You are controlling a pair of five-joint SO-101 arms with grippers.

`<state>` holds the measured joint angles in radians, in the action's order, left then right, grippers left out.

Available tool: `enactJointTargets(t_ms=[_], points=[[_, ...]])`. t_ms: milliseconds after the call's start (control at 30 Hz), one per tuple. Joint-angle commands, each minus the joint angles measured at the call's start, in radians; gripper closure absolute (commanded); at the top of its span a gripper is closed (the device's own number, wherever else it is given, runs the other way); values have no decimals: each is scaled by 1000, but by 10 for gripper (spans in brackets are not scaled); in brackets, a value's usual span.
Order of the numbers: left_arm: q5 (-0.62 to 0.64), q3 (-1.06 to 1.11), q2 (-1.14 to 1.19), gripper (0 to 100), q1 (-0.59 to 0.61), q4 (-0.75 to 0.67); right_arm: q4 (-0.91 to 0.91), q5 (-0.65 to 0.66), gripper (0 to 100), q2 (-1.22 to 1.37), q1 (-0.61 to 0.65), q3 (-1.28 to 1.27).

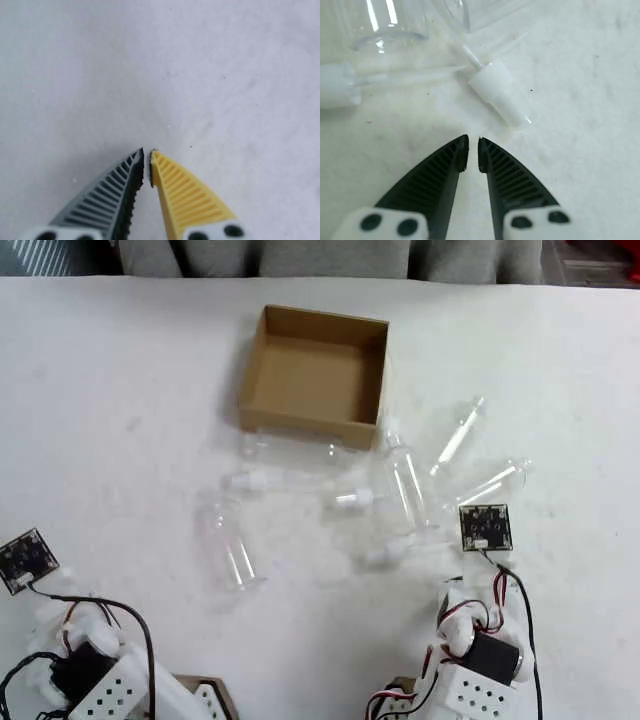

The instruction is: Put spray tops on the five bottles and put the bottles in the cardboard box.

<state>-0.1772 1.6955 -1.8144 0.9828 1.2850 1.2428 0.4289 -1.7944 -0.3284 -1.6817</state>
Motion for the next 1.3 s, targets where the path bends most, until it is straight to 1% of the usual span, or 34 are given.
enactJointTargets(t_ms=[0,200,267,367,533,633,700,767,800,933,1033,1100,1167,1267], points=[[-8,-3,-8,958,12,3,4,8,981,-4,1,-9],[-8,-3,-8,954,10,2,4,8,981,-4,-2,-9],[-9,-5,-10,954,-15,-23,4,8,981,-4,-2,-9],[-9,-6,-10,954,-79,-153,4,8,981,-4,1,-9],[-11,-6,-10,953,-143,-393,5,3,981,-4,1,-9],[-12,-18,-10,953,-203,-448,5,3,981,-4,1,-9],[-61,-57,-8,953,-269,-431,13,3,981,-4,1,-9],[-117,-104,-8,953,-346,-364,25,8,981,-5,-4,-9],[-121,-132,-8,953,-386,-327,25,9,981,-5,-4,-9],[-61,-247,-5,953,-507,-212,8,9,981,-8,2,-6],[-28,-327,-5,953,-568,-137,-73,9,981,-5,-5,-8],[-12,-370,5,951,-595,-97,-58,9,981,-5,-5,-8],[-3,-404,59,920,-602,-95,-51,9,981,-5,-7,-8],[44,-468,217,828,-613,-120,-44,11,981,-5,-19,-8]])
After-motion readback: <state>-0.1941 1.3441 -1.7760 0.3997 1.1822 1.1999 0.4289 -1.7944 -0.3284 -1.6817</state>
